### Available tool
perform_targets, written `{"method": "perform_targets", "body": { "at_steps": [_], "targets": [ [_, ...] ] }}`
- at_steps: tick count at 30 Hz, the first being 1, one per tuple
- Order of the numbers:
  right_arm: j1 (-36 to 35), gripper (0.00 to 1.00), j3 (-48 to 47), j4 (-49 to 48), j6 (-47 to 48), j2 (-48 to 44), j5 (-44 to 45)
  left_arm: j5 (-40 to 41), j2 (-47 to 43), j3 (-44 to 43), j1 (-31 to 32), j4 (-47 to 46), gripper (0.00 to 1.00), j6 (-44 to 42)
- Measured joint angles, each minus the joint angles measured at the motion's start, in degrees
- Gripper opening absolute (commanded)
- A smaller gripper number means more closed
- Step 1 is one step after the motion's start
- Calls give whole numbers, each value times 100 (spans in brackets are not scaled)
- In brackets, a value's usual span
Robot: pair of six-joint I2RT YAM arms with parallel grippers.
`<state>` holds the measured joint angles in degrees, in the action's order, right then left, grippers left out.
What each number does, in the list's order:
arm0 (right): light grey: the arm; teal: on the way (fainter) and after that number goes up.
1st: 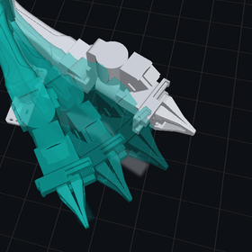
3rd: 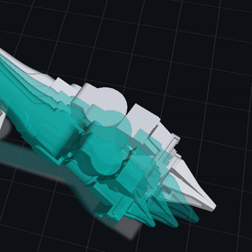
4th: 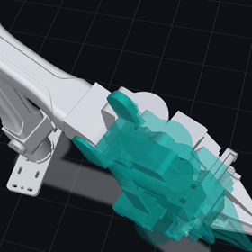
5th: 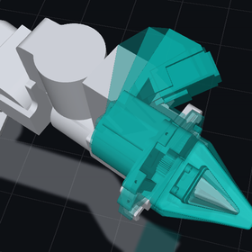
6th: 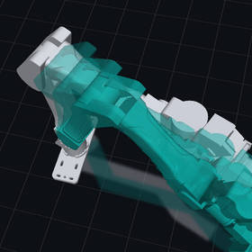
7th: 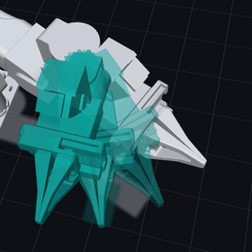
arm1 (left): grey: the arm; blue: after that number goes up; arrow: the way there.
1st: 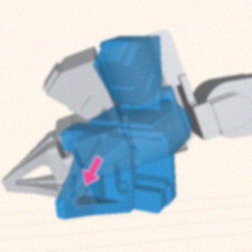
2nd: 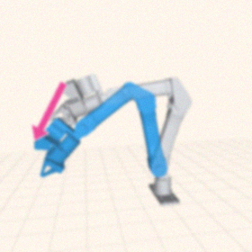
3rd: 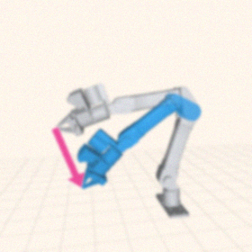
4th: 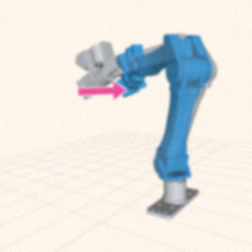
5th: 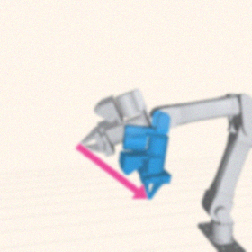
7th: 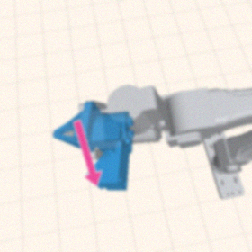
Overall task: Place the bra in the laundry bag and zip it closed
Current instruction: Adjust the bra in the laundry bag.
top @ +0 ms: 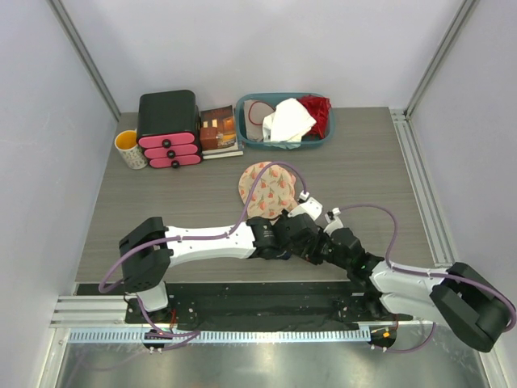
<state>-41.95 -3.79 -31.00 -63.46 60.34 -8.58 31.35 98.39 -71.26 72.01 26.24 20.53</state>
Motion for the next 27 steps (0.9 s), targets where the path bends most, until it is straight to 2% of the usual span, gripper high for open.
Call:
{"method": "perform_targets", "body": {
  "at_steps": [9, 17, 23, 26, 27],
  "targets": [
    [-76, 56, -7, 752, -37, -553, 146, -55, 0, 0, -13, 31, 0, 2],
    [-144, 56, 61, 826, -37, -520, 269, -160, 0, 0, -17, 31, 0, 2],
    [-221, 49, 70, 179, -98, 103, 269, -225, 0, 0, -20, 33, 0, 7],
    [-275, 41, 70, -125, -138, 385, 260, -260, 0, 0, -20, 33, 0, 9],
    [-297, 36, 72, -195, -146, 442, 260, -271, 0, 0, -20, 33, 0, 9]
  ]
}}
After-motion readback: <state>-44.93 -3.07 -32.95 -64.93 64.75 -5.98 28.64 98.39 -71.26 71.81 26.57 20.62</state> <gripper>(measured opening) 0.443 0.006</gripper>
